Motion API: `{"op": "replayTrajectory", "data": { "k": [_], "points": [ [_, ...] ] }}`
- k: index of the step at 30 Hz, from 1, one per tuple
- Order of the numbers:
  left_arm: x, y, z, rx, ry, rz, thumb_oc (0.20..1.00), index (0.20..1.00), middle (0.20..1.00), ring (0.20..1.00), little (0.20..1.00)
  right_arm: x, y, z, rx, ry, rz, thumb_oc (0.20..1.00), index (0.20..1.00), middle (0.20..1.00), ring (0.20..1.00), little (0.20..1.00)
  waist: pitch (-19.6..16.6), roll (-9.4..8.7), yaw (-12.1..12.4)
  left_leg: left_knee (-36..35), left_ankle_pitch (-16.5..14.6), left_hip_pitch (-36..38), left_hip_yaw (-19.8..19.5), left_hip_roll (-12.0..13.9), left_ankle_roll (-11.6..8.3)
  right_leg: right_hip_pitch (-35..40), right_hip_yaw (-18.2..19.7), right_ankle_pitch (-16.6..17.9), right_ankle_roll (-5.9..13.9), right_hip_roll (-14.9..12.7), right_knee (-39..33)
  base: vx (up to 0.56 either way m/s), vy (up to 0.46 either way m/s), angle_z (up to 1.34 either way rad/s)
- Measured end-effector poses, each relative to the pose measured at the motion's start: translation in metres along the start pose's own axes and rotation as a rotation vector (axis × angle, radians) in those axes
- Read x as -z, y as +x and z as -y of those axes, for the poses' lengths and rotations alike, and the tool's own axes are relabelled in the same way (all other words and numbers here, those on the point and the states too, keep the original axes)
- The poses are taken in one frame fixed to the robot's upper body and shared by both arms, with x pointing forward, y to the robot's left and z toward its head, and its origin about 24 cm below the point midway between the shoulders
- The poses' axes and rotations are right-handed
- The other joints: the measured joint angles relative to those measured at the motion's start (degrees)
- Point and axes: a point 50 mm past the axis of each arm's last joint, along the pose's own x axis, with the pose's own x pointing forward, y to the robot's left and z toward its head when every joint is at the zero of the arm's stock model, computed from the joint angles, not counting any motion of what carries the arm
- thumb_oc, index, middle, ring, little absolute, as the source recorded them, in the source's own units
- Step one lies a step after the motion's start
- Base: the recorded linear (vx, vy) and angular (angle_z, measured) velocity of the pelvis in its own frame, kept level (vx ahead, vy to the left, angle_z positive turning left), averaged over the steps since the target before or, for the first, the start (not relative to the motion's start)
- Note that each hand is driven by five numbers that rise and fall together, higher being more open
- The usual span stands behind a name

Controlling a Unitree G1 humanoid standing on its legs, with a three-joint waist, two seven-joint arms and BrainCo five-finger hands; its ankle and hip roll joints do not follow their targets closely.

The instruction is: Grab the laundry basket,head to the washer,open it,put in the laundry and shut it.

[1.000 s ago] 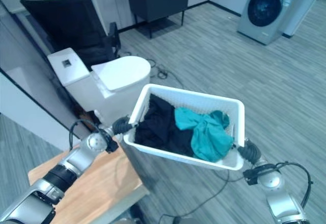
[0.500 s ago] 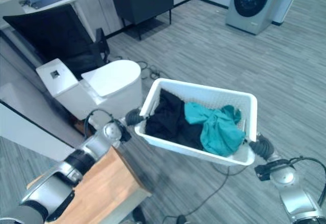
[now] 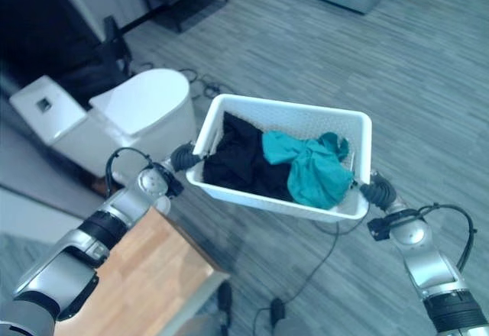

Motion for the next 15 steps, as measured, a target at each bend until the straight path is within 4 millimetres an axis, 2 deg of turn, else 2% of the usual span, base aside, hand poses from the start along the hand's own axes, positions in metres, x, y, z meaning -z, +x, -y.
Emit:
{"op": "replayTrajectory", "data": {
  "k": [3,6,8,9,13,15],
  "points": [
    [0.0,0.0,-0.002,-0.004,0.005,-0.002,0.2,0.2,0.2,0.2,0.2,0.001,0.001,-0.004,-0.008,0.007,-0.007,0.2,0.2,0.2,0.2,0.2,0.0,0.01,-0.16,0.01,0.07,0.83,2.85,-1.87,0.08,-0.28,0.3,0.66,1.39,-2.67,-0.14,0.0,0.046,-0.38],
    [0.004,0.0,-0.003,-0.01,0.009,-0.016,0.2,0.2,0.2,0.2,0.2,0.0,0.002,-0.009,-0.017,0.017,-0.001,0.2,0.2,0.2,0.2,0.2,0.0,0.02,0.45,0.02,0.06,2.37,5.15,-2.17,0.07,0.23,0.39,1.25,2.35,-3.32,-0.22,-0.11,-0.012,-0.41],
    [0.008,-0.002,-0.011,-0.04,0.017,-0.029,0.2,0.2,0.2,0.2,0.2,-0.007,0.009,-0.014,-0.017,0.015,0.015,0.2,0.2,0.2,0.2,0.2,-0.04,0.01,2.22,0.01,0.02,2.84,9.01,-1.59,0.11,-0.71,0.45,2.01,2.99,-3.12,-0.42,-0.12,-0.155,-0.85],
    [0.009,-0.002,-0.016,-0.058,0.017,-0.028,0.2,0.2,0.2,0.2,0.2,-0.011,0.011,-0.015,-0.014,0.007,0.03,0.2,0.2,0.2,0.2,0.2,-0.11,-0.1,3.52,0.02,0.0,3.04,11.26,-1.43,0.13,-1.35,-1.63,1.92,2.75,-2.89,-0.01,-0.08,-0.155,-0.86],
    [0.008,0.0,-0.015,-0.075,-0.015,-0.031,0.2,0.2,0.2,0.2,0.2,-0.009,0.01,-0.015,-0.001,0.014,0.02,0.2,0.2,0.2,0.2,0.2,-0.15,-0.04,2.9,0.01,0.0,3.23,11.43,0.05,0.16,-1.23,-1.63,2.13,1.94,-1.22,0.0,-0.13,-0.15,-0.14],
    [0.001,0.002,-0.005,-0.055,-0.036,-0.014,0.2,0.2,0.2,0.2,0.2,-0.001,0.006,-0.011,0.019,0.021,-0.005,0.2,0.2,0.2,0.2,0.2,-0.15,-0.04,2.6,0.02,0.03,3.15,10.33,1.28,0.15,-0.89,-3.13,2.29,1.57,0.17,-0.02,-0.2,-0.134,0.24]
  ]
}}
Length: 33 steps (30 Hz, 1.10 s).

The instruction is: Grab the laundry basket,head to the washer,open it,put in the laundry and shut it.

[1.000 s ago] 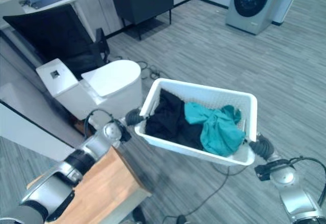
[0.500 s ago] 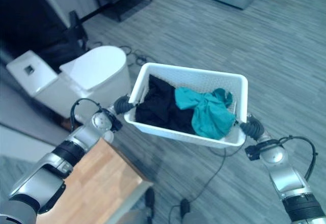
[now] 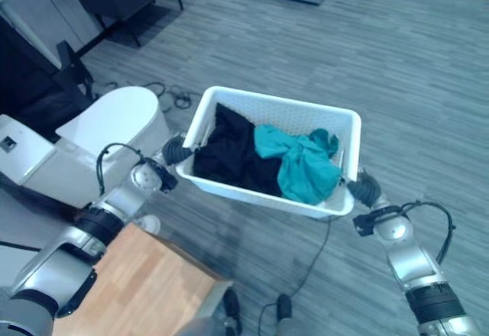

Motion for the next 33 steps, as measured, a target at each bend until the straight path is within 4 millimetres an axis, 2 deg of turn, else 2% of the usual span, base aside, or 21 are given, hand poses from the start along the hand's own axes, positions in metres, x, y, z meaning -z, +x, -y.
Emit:
{"op": "replayTrajectory", "data": {
  "k": [3,4,5,6,7,9,10,12,13,15,17,18,20,22,26,27,28,29,31,32,33],
  "points": [
    [-0.003,0.001,0.006,0.01,-0.012,0.007,0.2,0.2,0.2,0.2,0.2,0.003,-0.001,0.001,0.006,0.002,-0.012,0.2,0.2,0.2,0.2,0.2,0.01,-0.72,-0.32,3.53,0.38,-2.68,-2.81,0.89,-0.67,-0.76,-1.15,0.49,-1.58,0.68,0.01,-0.26,-0.097,0.17],
    [-0.002,0.001,0.004,0.002,-0.011,0.004,0.2,0.2,0.2,0.2,0.2,0.0,0.002,0.001,0.001,-0.003,-0.002,0.2,0.2,0.2,0.2,0.2,0.65,-2.49,0.64,7.6,2.22,-5.19,-7.85,-0.23,-3.48,-1.97,-0.5,1.09,-4.4,-0.66,0.84,-0.19,-0.077,-0.16],
    [-0.001,0.001,0.002,-0.002,-0.007,-0.001,0.2,0.2,0.2,0.2,0.2,-0.003,0.003,0.001,-0.001,-0.007,0.007,0.2,0.2,0.2,0.2,0.2,1.04,-3.45,1.22,9.82,4.22,-6.67,-12.8,-1.27,-6.41,-2.91,0.05,1.22,-4.61,-1.64,2.12,-0.11,-0.04,-0.16],
    [0.002,0.0,0.0,-0.005,-0.003,-0.011,0.2,0.2,0.2,0.2,0.2,-0.003,0.004,0.001,0.0,-0.006,0.007,0.2,0.2,0.2,0.2,0.2,1.43,-4.25,1.0,13.62,3.41,-7.84,-15.86,-1.94,-6.72,-2.36,-0.19,1.26,-4.64,-2.72,1.96,-0.05,0.016,0.03],
    [0.002,0.0,0.001,0.001,-0.003,-0.012,0.2,0.2,0.2,0.2,0.2,-0.002,0.003,0.0,0.0,-0.005,0.001,0.2,0.2,0.2,0.2,0.2,1.4,-4.2,0.5,15.98,1.36,-7.6,-16.25,-1.66,-5.82,-1.61,-0.34,1.2,-4.62,-2.85,1.63,-0.03,0.035,0.08],
    [-0.001,0.0,-0.001,-0.007,-0.008,0.002,0.2,0.2,0.2,0.2,0.2,-0.003,0.004,-0.002,0.0,0.006,0.004,0.2,0.2,0.2,0.2,0.2,1.09,-3.63,0.33,16.25,-0.93,-4.87,-16.47,-0.34,-4.98,-1.48,0.91,1.9,-4.45,-1.81,1.27,0.03,0.075,-0.25],
    [-0.001,-0.002,-0.008,-0.022,-0.001,0.011,0.2,0.2,0.2,0.2,0.2,-0.005,0.005,-0.002,0.001,0.012,0.011,0.2,0.2,0.2,0.2,0.2,0.79,-3.25,0.4,11.47,-2.22,-1.91,-16.29,-0.27,-4.39,-1.44,2.42,2.76,-3.45,-1.23,0.0,0.03,0.111,-0.6],
    [-0.005,-0.003,-0.01,-0.027,-0.005,0.032,0.2,0.2,0.2,0.2,0.2,-0.008,0.007,0.001,0.013,0.017,0.023,0.2,0.2,0.2,0.2,0.2,-0.16,-1.46,-0.03,1.65,-2.28,3.37,-15.47,-0.21,-4.07,-2.88,4.03,3.28,-2.79,0.05,-0.06,-0.04,0.13,-0.45],
    [-0.009,-0.002,-0.008,-0.035,-0.033,0.043,0.2,0.2,0.2,0.2,0.2,-0.007,0.006,0.005,0.03,0.023,0.02,0.2,0.2,0.2,0.2,0.2,-1.11,0.81,-2.17,0.06,-5.7,4.5,-11.96,0.46,-0.84,-4.18,3.47,3.87,-2.34,1.54,-0.08,-0.08,0.1,-0.27],
    [-0.005,-0.003,-0.005,-0.029,-0.038,0.032,0.2,0.2,0.2,0.2,0.2,-0.006,0.006,0.001,0.023,0.034,0.017,0.2,0.2,0.2,0.2,0.2,-1.25,0.01,-1.2,0.06,-5.99,4.47,-9.55,-0.08,-0.77,-5.52,3.48,4.83,-2.38,0.68,-0.48,-0.04,0.079,-0.56],
    [-0.002,-0.004,-0.002,-0.017,-0.037,0.025,0.2,0.2,0.2,0.2,0.2,0.003,0.001,-0.009,0.0,0.051,-0.015,0.2,0.2,0.2,0.2,0.2,-1.26,0.12,-1.04,0.06,-6.13,4.73,-7.93,-1.09,-0.6,-5.64,3.17,5.65,-1.94,-0.57,-0.52,-0.02,0.134,-0.39],
    [-0.001,-0.005,-0.001,-0.015,-0.038,0.021,0.2,0.2,0.2,0.2,0.2,0.006,0.0,-0.013,-0.009,0.06,-0.023,0.2,0.2,0.2,0.2,0.2,-1.39,0.32,-1.14,0.06,-6.12,4.91,-7.92,-1.29,-0.59,-5.59,3.36,6.12,-1.99,-0.61,-0.53,-0.03,0.16,-0.13],
    [0.015,-0.011,0.001,-0.012,-0.036,-0.022,0.2,0.2,0.2,0.2,0.2,0.006,-0.001,-0.022,-0.039,0.064,-0.023,0.2,0.2,0.2,0.2,0.2,-2.09,1.49,-0.71,0.05,-6.22,5.36,-6.66,-1.43,-0.39,-5.63,4.48,6.94,-1.72,-0.67,-0.05,-0.06,0.172,-0.26],
    [0.02,-0.013,0.003,-0.007,-0.039,-0.038,0.2,0.2,0.2,0.2,0.2,0.007,-0.002,-0.026,-0.054,0.054,-0.026,0.2,0.2,0.2,0.2,0.2,-2.24,1.73,-0.43,0.03,-6.42,5.64,-6.54,-2.07,0.39,-5.64,4.92,7.56,-1.51,-0.7,0.0,-0.11,0.153,-0.17],
    [0.021,-0.014,0.004,-0.007,-0.039,-0.039,0.2,0.2,0.2,0.2,0.2,0.007,-0.001,-0.027,-0.051,0.035,-0.029,0.2,0.2,0.2,0.2,0.2,-2.57,1.67,0.44,0.07,-5.87,4.32,-5.98,-2.39,1.5,-8.69,4.61,6.43,-0.7,-1.04,3.41,-0.18,0.036,-0.04],
    [0.021,-0.014,0.004,-0.004,-0.038,-0.039,0.2,0.2,0.2,0.2,0.2,0.009,-0.001,-0.028,-0.053,0.038,-0.036,0.2,0.2,0.2,0.2,0.2,-2.63,1.54,0.24,0.07,-5.33,3.83,-5.34,-2.04,2.29,-9.04,3.44,4.78,0.65,-1.4,3.65,-0.07,-0.018,0.02],
    [0.02,-0.013,0.006,0.0,-0.038,-0.037,0.2,0.2,0.2,0.2,0.2,0.012,-0.001,-0.03,-0.057,0.04,-0.052,0.2,0.2,0.2,0.2,0.2,-2.55,1.92,0.71,0.09,-5.05,3.6,-4.87,-0.98,2.75,-10.05,-0.94,2.61,1.08,-2.03,6.48,-0.05,-0.037,-0.1],
    [0.02,-0.013,0.008,0.01,-0.033,-0.037,0.2,0.2,0.2,0.2,0.2,0.015,-0.002,-0.032,-0.065,0.047,-0.064,0.2,0.2,0.2,0.2,0.2,-2.46,2.11,1.6,0.1,-5.14,3.7,-4.52,0.15,2.72,-12.22,-3.75,-1.08,0.43,-2.8,13.97,-0.02,-0.025,-0.17],
    [0.023,-0.015,0.009,0.03,-0.001,-0.046,0.2,0.2,0.2,0.2,0.2,0.018,-0.004,-0.036,-0.086,0.052,-0.074,0.2,0.2,0.2,0.2,0.2,-3.36,0.1,2.08,0.11,-5.39,4.0,-4.74,-0.1,1.98,-12.43,-4.82,-5.74,0.49,-4.56,21.82,-0.06,-0.09,-0.07],
    [0.026,-0.016,0.006,0.025,0.012,-0.054,0.2,0.2,0.2,0.2,0.2,0.018,-0.004,-0.038,-0.092,0.058,-0.07,0.2,0.2,0.2,0.2,0.2,-4.11,-1.22,2.51,0.12,-5.05,3.84,-4.56,0.05,1.34,-10.93,-4.07,-7.22,-1.07,-4.38,18.47,-0.08,-0.132,-0.1],
    [0.025,-0.016,0.007,0.027,0.009,-0.049,0.2,0.2,0.2,0.2,0.2,0.019,-0.005,-0.038,-0.091,0.056,-0.074,0.2,0.2,0.2,0.2,0.2,-4.31,-0.94,3.22,0.12,-4.88,3.8,-4.72,0.52,1.01,-9.29,-3.92,-4.91,-1.72,-2.93,14.46,-0.06,-0.103,-0.23]
  ]
}}
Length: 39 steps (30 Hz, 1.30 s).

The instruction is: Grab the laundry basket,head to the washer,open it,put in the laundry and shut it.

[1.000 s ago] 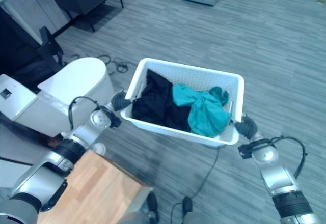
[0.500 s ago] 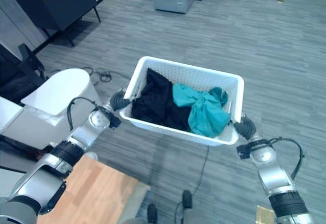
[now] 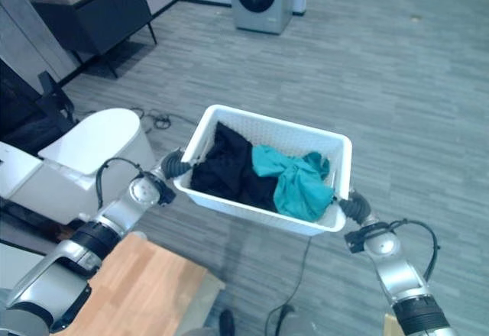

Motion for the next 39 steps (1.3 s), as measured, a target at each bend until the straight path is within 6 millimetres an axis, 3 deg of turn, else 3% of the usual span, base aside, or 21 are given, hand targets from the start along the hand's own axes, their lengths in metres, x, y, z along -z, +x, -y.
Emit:
{"op": "replayTrajectory", "data": {
  "k": [2,5,12,15,17,19,21,22,24,25,26,27,28,30,31,33,34,36,37,38,39],
  "points": [
    [0.0,0.0,-0.001,-0.006,-0.002,0.0,0.2,0.2,0.2,0.2,0.2,-0.002,0.0,0.001,0.002,-0.005,0.007,0.2,0.2,0.2,0.2,0.2,-0.04,-0.02,0.79,0.0,0.09,-0.02,-0.03,1.29,-0.09,2.8,0.66,3.65,-0.87,2.07,-6.61,-0.06,-0.104,-0.3],
    [-0.001,0.0,0.002,0.0,-0.011,0.003,0.2,0.2,0.2,0.2,0.2,-0.001,0.0,0.004,0.01,-0.015,0.004,0.2,0.2,0.2,0.2,0.2,-0.18,-0.25,1.23,0.01,0.21,-0.07,0.33,1.76,-0.33,5.97,1.19,7.61,-1.34,3.05,-15.01,-0.07,-0.131,-0.2],
    [-0.008,0.002,0.012,0.018,-0.037,0.021,0.2,0.2,0.2,0.2,0.2,0.006,-0.004,0.009,0.03,-0.017,-0.019,0.2,0.2,0.2,0.2,0.2,-0.19,-0.23,0.42,0.13,1.37,-0.41,-1.81,2.28,-2.13,6.55,0.1,7.74,-1.62,3.64,-14.91,-0.07,-0.126,0.1],
    [-0.013,0.005,0.019,0.033,-0.053,0.029,0.2,0.2,0.2,0.2,0.2,0.012,-0.008,0.015,0.058,-0.007,-0.033,0.2,0.2,0.2,0.2,0.2,-0.06,-0.28,0.25,5.31,0.59,-3.99,-4.68,2.32,-4.1,6.62,-1.34,7.15,-1.49,3.76,-14.48,-0.08,-0.192,0.46],
    [-0.023,0.01,0.019,0.034,-0.054,0.049,0.2,0.2,0.2,0.2,0.2,0.015,-0.012,0.019,0.065,0.006,-0.031,0.2,0.2,0.2,0.2,0.2,0.57,-1.24,-0.98,11.62,0.34,-8.6,-6.76,1.98,-4.84,6.66,-2.36,6.43,-2.54,3.45,-14.72,-0.06,-0.134,0.69],
    [-0.023,0.011,0.022,0.037,-0.061,0.044,0.2,0.2,0.2,0.2,0.2,0.014,-0.012,0.022,0.084,0.006,-0.028,0.2,0.2,0.2,0.2,0.2,0.96,-1.79,-1.07,15.94,0.8,-10.99,-6.67,2.29,-5.57,6.83,-2.26,6.21,-3.23,3.99,-14.5,-0.04,-0.122,0.36],
    [-0.026,0.013,0.021,0.034,-0.062,0.046,0.2,0.2,0.2,0.2,0.2,0.013,-0.012,0.024,0.095,0.003,-0.024,0.2,0.2,0.2,0.2,0.2,1.97,-3.1,-1.3,23.11,2.33,-15.1,-5.82,2.47,-7.68,6.29,-2.25,5.97,-4.64,3.76,-13.53,0.05,-0.048,0.23],
    [-0.024,0.013,0.018,0.026,-0.055,0.043,0.2,0.2,0.2,0.2,0.2,0.013,-0.012,0.023,0.094,0.005,-0.023,0.2,0.2,0.2,0.2,0.2,2.41,-3.58,-0.95,26.61,1.07,-17.41,-6.87,1.61,-7.64,6.1,-1.74,6.0,-4.85,3.94,-12.94,0.13,-0.02,-0.16],
    [-0.023,0.013,0.015,0.017,-0.049,0.044,0.2,0.2,0.2,0.2,0.2,0.008,-0.009,0.022,0.103,0.008,-0.008,0.2,0.2,0.2,0.2,0.2,3.17,-4.68,0.26,25.1,-2.03,-18.85,-12.31,-3.93,-6.62,3.91,0.97,5.8,-4.88,3.11,-11.96,0.23,-0.031,-0.58],
    [-0.021,0.012,0.011,0.01,-0.04,0.041,0.2,0.2,0.2,0.2,0.2,0.002,-0.006,0.024,0.109,0.007,0.012,0.2,0.2,0.2,0.2,0.2,3.42,-4.98,1.23,20.3,-2.31,-18.41,-15.56,-7.84,-6.48,2.62,3.52,4.85,-3.61,2.91,-13.0,0.37,-0.055,-1.39],
    [-0.025,0.013,0.01,0.007,-0.051,0.053,0.2,0.2,0.2,0.2,0.2,-0.009,0.001,0.035,0.126,-0.026,0.039,0.2,0.2,0.2,0.2,0.2,3.96,2.48,3.29,10.59,-3.62,-18.02,-16.89,-1.44,-6.33,-0.66,0.73,-0.8,-4.95,9.71,-1.33,0.48,-0.057,-1.16],
    [-0.02,0.012,-0.004,-0.033,-0.028,0.037,0.2,0.2,0.2,0.2,0.2,-0.009,0.004,0.014,0.086,0.019,0.039,0.2,0.2,0.2,0.2,0.2,5.59,-0.56,2.56,13.62,0.23,-18.87,-12.84,-1.09,-5.15,2.19,2.09,-8.06,-5.48,8.77,3.44,0.37,-0.037,-0.7],
    [-0.017,0.012,-0.006,-0.033,-0.019,0.028,0.2,0.2,0.2,0.2,0.2,-0.008,0.003,0.012,0.078,0.018,0.032,0.2,0.2,0.2,0.2,0.2,5.95,-1.73,2.56,14.47,-0.72,-19.13,-10.64,-0.96,-6.45,2.5,2.34,-7.73,-6.39,8.53,2.76,0.37,-0.003,0.09],
    [-0.016,0.011,-0.005,-0.016,-0.005,0.025,0.2,0.2,0.2,0.2,0.2,-0.008,0.003,0.016,0.08,0.01,0.033,0.2,0.2,0.2,0.2,0.2,6.02,-2.25,2.15,14.0,-0.55,-18.84,-7.02,-0.81,-6.23,2.93,2.18,-7.2,-7.26,7.83,2.03,0.4,0.019,0.13],
    [-0.016,0.011,-0.006,-0.016,-0.006,0.024,0.2,0.2,0.2,0.2,0.2,-0.008,0.003,0.015,0.077,0.017,0.033,0.2,0.2,0.2,0.2,0.2,6.06,-2.75,1.82,12.51,-0.62,-17.68,-5.3,-2.02,-5.34,4.77,2.28,-7.54,-6.81,7.01,0.21,0.51,0.018,0.13],
    [-0.015,0.011,-0.007,-0.021,0.0,0.022,0.2,0.2,0.2,0.2,0.2,-0.01,0.003,0.014,0.074,0.017,0.042,0.2,0.2,0.2,0.2,0.2,5.72,-3.55,1.97,11.12,0.05,-17.57,-6.41,-4.36,-4.03,5.88,2.88,-8.49,-6.83,5.77,0.56,0.43,0.033,0.02],
    [-0.014,0.01,-0.008,-0.023,-0.001,0.02,0.2,0.2,0.2,0.2,0.2,-0.011,0.003,0.014,0.073,0.017,0.047,0.2,0.2,0.2,0.2,0.2,5.74,-3.61,1.98,11.22,0.26,-17.77,-6.41,-5.39,-3.65,7.56,3.05,-9.34,-6.39,5.28,0.24,0.36,0.064,-0.16],
    [-0.01,0.009,-0.009,-0.024,0.005,0.009,0.2,0.2,0.2,0.2,0.2,-0.012,0.002,0.01,0.05,0.012,0.051,0.2,0.2,0.2,0.2,0.2,5.09,-3.83,2.79,11.03,-1.2,-15.49,-4.55,-5.75,0.92,9.11,4.16,-12.76,-3.85,4.42,3.55,0.4,0.068,-0.4],
    [-0.007,0.007,-0.009,-0.027,-0.002,0.003,0.2,0.2,0.2,0.2,0.2,-0.013,0.001,0.007,0.034,0.014,0.059,0.2,0.2,0.2,0.2,0.2,4.56,-3.85,2.78,10.42,-0.22,-13.65,-2.83,-5.23,3.12,8.47,4.51,-15.4,-0.96,4.35,9.36,0.38,0.063,-0.47],
    [0.002,0.003,-0.013,-0.049,-0.018,-0.018,0.2,0.2,0.2,0.2,0.2,-0.016,-0.001,-0.001,0.012,0.018,0.075,0.2,0.2,0.2,0.2,0.2,3.57,-4.74,2.15,9.69,-0.37,-10.84,-1.62,-6.24,4.55,2.36,4.58,-16.11,6.76,1.24,26.27,0.23,0.045,-0.28],
    [0.002,0.001,-0.013,-0.05,-0.017,-0.009,0.2,0.2,0.2,0.2,0.2,-0.015,-0.003,-0.004,0.001,0.022,0.073,0.2,0.2,0.2,0.2,0.2,2.28,-5.66,1.48,8.63,-0.11,-9.3,-1.49,-7.24,5.73,-0.98,4.35,-16.22,9.47,-1.09,33.44,0.49,0.1,-0.02]
  ]
}}
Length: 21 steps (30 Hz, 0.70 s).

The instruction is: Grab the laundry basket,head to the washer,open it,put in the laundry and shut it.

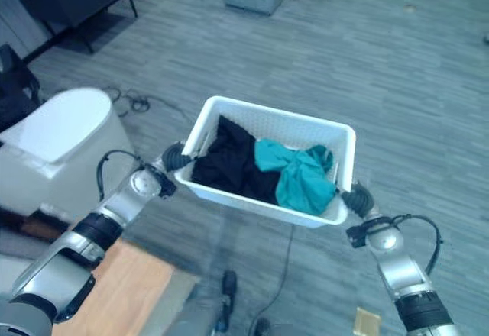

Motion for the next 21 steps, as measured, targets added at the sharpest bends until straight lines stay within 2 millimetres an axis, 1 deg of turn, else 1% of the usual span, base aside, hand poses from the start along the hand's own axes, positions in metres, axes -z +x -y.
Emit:
{"op": "replayTrajectory", "data": {
  "k": [1,2,3,4,5,6,7,8,9,10,11,12,13,14,15,16,17,18,19,20,21],
  "points": [
    [-0.003,-0.001,-0.003,-0.003,0.01,0.016,0.2,0.2,0.2,0.2,0.2,0.002,-0.001,-0.002,-0.002,0.003,-0.005,0.2,0.2,0.2,0.2,0.2,-0.97,-1.61,-0.85,-0.16,-0.68,1.72,-0.18,-1.52,0.49,-2.08,0.42,1.3,1.87,-1.97,5.36,0.36,0.072,0.06],
    [-0.003,-0.002,-0.006,-0.013,0.012,0.021,0.2,0.2,0.2,0.2,0.2,0.0,-0.001,-0.002,0.007,0.007,0.004,0.2,0.2,0.2,0.2,0.2,-1.11,-1.55,-0.97,0.57,-3.6,2.78,-1.02,-1.82,2.07,-4.44,1.45,2.84,1.64,-2.41,9.77,0.53,0.072,-0.04],
    [-0.003,-0.002,-0.007,-0.017,0.015,0.02,0.2,0.2,0.2,0.2,0.2,-0.003,0.0,-0.002,0.024,0.025,0.012,0.2,0.2,0.2,0.2,0.2,-0.95,-1.38,-0.9,0.45,-4.14,4.28,-1.03,-2.01,2.19,-6.43,1.85,2.98,-0.38,-2.78,13.89,0.23,-0.005,-0.06],
    [-0.005,-0.001,-0.005,-0.017,0.008,0.026,0.2,0.2,0.2,0.2,0.2,-0.002,0.0,-0.002,0.025,0.019,0.01,0.2,0.2,0.2,0.2,0.2,-0.72,0.25,-1.72,-0.03,-4.94,6.72,-4.21,-1.41,3.31,-8.73,1.83,2.24,-4.37,-1.54,12.84,0.45,-0.049,-0.06],
    [-0.008,0.0,-0.008,-0.022,0.009,0.032,0.2,0.2,0.2,0.2,0.2,-0.003,0.001,0.0,0.026,0.016,0.014,0.2,0.2,0.2,0.2,0.2,-0.43,2.35,-1.83,-1.65,-5.37,8.68,-6.17,-0.11,2.76,-10.42,3.08,1.14,-7.27,1.35,8.53,0.39,-0.067,0.24],
    [-0.011,0.001,-0.009,-0.026,0.008,0.041,0.2,0.2,0.2,0.2,0.2,-0.004,0.001,0.001,0.029,0.016,0.017,0.2,0.2,0.2,0.2,0.2,0.11,3.45,-3.08,-1.77,-5.52,9.97,-7.84,0.54,2.55,-12.17,4.34,1.41,-7.85,3.43,3.62,0.44,-0.109,0.28],
    [-0.014,0.002,-0.008,-0.026,0.002,0.047,0.2,0.2,0.2,0.2,0.2,-0.004,0.001,0.003,0.033,0.012,0.017,0.2,0.2,0.2,0.2,0.2,0.29,4.14,-3.49,-1.76,-6.71,10.97,-9.92,1.01,1.93,-14.53,5.65,2.03,-8.64,4.33,1.79,0.38,-0.101,0.52],
    [-0.015,0.003,-0.009,-0.031,-0.008,0.049,0.2,0.2,0.2,0.2,0.2,-0.003,0.001,0.005,0.039,0.012,0.012,0.2,0.2,0.2,0.2,0.2,0.46,5.08,-4.34,-1.84,-8.0,12.45,-11.74,1.48,0.54,-16.28,7.88,3.05,-9.68,6.05,-4.77,0.44,-0.124,0.77],
    [-0.016,0.004,-0.005,-0.026,-0.021,0.047,0.2,0.2,0.2,0.2,0.2,-0.004,0.001,0.009,0.042,-0.008,0.016,0.2,0.2,0.2,0.2,0.2,0.28,5.82,-6.08,-1.84,-9.73,14.01,-13.99,1.83,-0.09,-17.81,11.13,7.88,-9.97,6.01,-18.44,0.45,-0.12,0.82],
    [-0.016,0.005,-0.004,-0.027,-0.026,0.045,0.2,0.2,0.2,0.2,0.2,-0.006,0.002,0.012,0.044,-0.022,0.021,0.2,0.2,0.2,0.2,0.2,0.23,6.11,-6.31,-1.98,-11.23,15.35,-14.49,2.09,-0.52,-18.47,12.31,11.18,-8.86,5.28,-27.98,0.49,-0.13,0.76],
    [-0.013,0.005,-0.003,-0.025,-0.027,0.031,0.2,0.2,0.2,0.2,0.2,-0.008,0.002,0.013,0.04,-0.031,0.027,0.2,0.2,0.2,0.2,0.2,0.18,6.25,-6.35,-2.72,-12.31,17.34,-14.71,2.44,-1.23,-18.84,12.04,13.23,-8.12,4.07,-35.03,0.53,-0.148,0.49],
    [-0.009,0.006,-0.001,-0.021,-0.031,0.012,0.2,0.2,0.2,0.2,0.2,-0.009,0.003,0.013,0.036,-0.035,0.032,0.2,0.2,0.2,0.2,0.2,0.02,6.5,-6.52,-3.36,-13.55,19.35,-15.38,3.16,-1.82,-19.0,11.34,14.4,-6.86,2.87,-38.83,0.53,-0.157,0.49],
    [-0.004,0.006,0.001,-0.018,-0.032,-0.007,0.2,0.2,0.2,0.2,0.2,-0.01,0.004,0.013,0.034,-0.038,0.034,0.2,0.2,0.2,0.2,0.2,-0.32,7.0,-6.77,-3.9,-14.72,20.94,-16.14,4.07,-2.18,-19.16,9.83,14.57,-6.6,2.08,-39.66,0.52,-0.16,0.52],
    [0.001,0.006,0.003,-0.013,-0.026,-0.03,0.2,0.2,0.2,0.2,0.2,-0.01,0.005,0.012,0.027,-0.039,0.034,0.2,0.2,0.2,0.2,0.2,-0.59,7.2,-6.76,-4.34,-15.66,22.82,-16.51,4.91,-3.26,-18.7,7.89,14.53,-6.19,1.7,-39.15,0.33,-0.103,0.5],
    [0.004,0.006,0.006,-0.007,-0.02,-0.044,0.2,0.2,0.2,0.2,0.2,-0.008,0.005,0.01,0.017,-0.041,0.025,0.2,0.2,0.2,0.2,0.2,-0.82,6.89,-6.77,-4.23,-16.41,24.67,-16.63,5.52,-4.29,-17.32,7.06,14.47,-5.85,1.1,-37.68,0.6,-0.221,0.72],
    [0.002,0.007,0.018,0.018,-0.038,-0.043,0.2,0.2,0.2,0.2,0.2,0.001,0.008,0.01,0.006,-0.045,-0.02,0.2,0.2,0.2,0.2,0.2,-2.3,7.67,-6.38,0.43,-17.83,25.89,-16.31,7.57,-7.2,-15.95,6.31,20.85,-5.66,2.25,-32.97,0.58,-0.239,0.74],
    [0.002,0.007,0.018,0.019,-0.038,-0.041,0.2,0.2,0.2,0.2,0.2,0.006,0.009,0.011,0.007,-0.039,-0.042,0.2,0.2,0.2,0.2,0.2,-2.32,7.74,-6.53,3.63,-16.86,25.04,-16.89,8.21,-9.06,-15.94,5.79,21.09,-5.75,2.45,-30.05,0.72,-0.341,0.92],
    [-0.001,0.007,0.024,0.031,-0.049,-0.035,0.2,0.2,0.2,0.2,0.2,0.011,0.008,0.013,0.007,-0.045,-0.069,0.2,0.2,0.2,0.2,0.2,-2.37,7.61,-7.02,8.8,-15.38,24.2,-17.42,8.79,-11.48,-14.32,5.57,23.17,-7.18,2.81,-28.08,0.41,-0.313,0.66],
    [0.003,0.005,0.029,0.045,-0.06,-0.045,0.2,0.2,0.2,0.2,0.2,0.012,0.008,0.016,0.008,-0.049,-0.074,0.2,0.2,0.2,0.2,0.2,-3.08,8.83,-7.19,12.39,-13.75,24.17,-16.84,10.15,-12.39,-12.74,4.9,22.97,-8.48,4.19,-26.94,0.39,-0.398,0.48],
    [0.006,0.003,0.037,0.063,-0.075,-0.055,0.2,0.2,0.2,0.2,0.2,0.011,0.008,0.019,0.013,-0.052,-0.07,0.2,0.2,0.2,0.2,0.2,-3.87,10.02,-7.09,21.43,-9.86,20.57,-15.91,12.25,-13.49,-10.45,3.57,21.27,-10.3,6.15,-26.3,0.36,-0.443,0.5],
    [0.0,0.005,0.035,0.06,-0.076,-0.034,0.2,0.2,0.2,0.2,0.2,0.011,0.007,0.023,0.03,-0.046,-0.071,0.2,0.2,0.2,0.2,0.2,-4.19,10.5,-7.91,37.98,-0.8,11.23,-14.13,13.91,-13.87,-8.76,1.08,20.05,-12.85,6.48,-25.99,0.38,-0.464,0.47]
  ]
}}
